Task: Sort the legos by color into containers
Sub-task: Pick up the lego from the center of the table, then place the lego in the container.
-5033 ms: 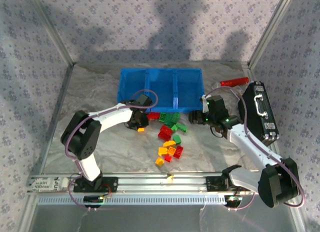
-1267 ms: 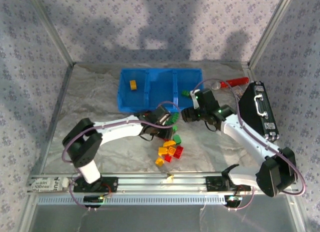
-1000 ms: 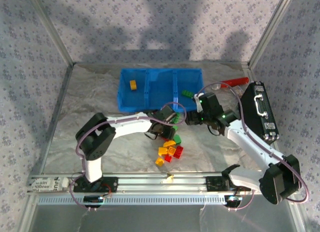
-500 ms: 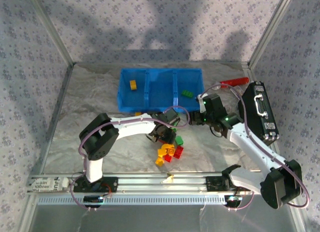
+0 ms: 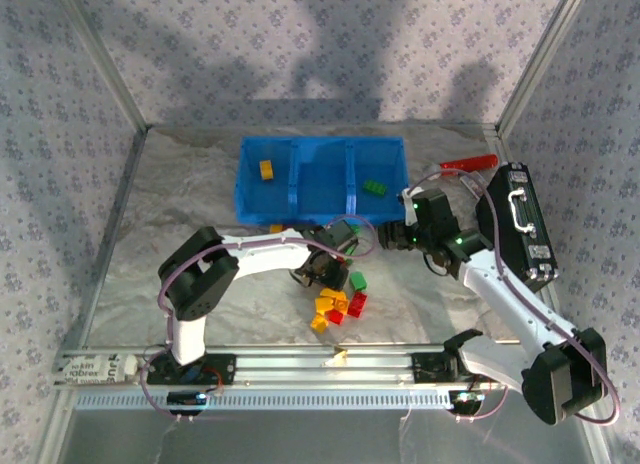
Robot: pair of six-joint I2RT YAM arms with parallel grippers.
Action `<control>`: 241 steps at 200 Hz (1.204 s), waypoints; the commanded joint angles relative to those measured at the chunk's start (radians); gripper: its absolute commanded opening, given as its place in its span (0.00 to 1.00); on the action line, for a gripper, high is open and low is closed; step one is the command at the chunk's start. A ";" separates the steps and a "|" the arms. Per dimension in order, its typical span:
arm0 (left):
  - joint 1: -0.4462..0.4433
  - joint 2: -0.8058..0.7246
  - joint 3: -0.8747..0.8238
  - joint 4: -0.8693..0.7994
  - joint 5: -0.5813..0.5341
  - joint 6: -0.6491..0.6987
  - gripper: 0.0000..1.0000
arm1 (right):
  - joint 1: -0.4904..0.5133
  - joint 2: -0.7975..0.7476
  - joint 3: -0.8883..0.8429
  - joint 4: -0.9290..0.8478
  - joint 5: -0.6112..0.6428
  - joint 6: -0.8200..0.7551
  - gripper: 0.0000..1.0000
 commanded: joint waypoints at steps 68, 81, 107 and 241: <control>0.023 -0.007 -0.031 -0.022 -0.028 -0.016 0.55 | -0.019 -0.022 -0.017 0.002 -0.018 0.019 0.77; 0.032 -0.022 -0.027 -0.033 -0.038 -0.011 0.50 | -0.021 -0.023 -0.015 0.000 -0.018 0.019 0.76; 0.059 -0.073 -0.021 -0.050 -0.062 0.002 0.46 | -0.021 -0.029 -0.010 -0.007 -0.015 0.018 0.76; 0.289 0.193 0.894 -0.395 -0.146 0.201 0.76 | -0.025 -0.082 0.033 -0.053 -0.032 0.017 0.76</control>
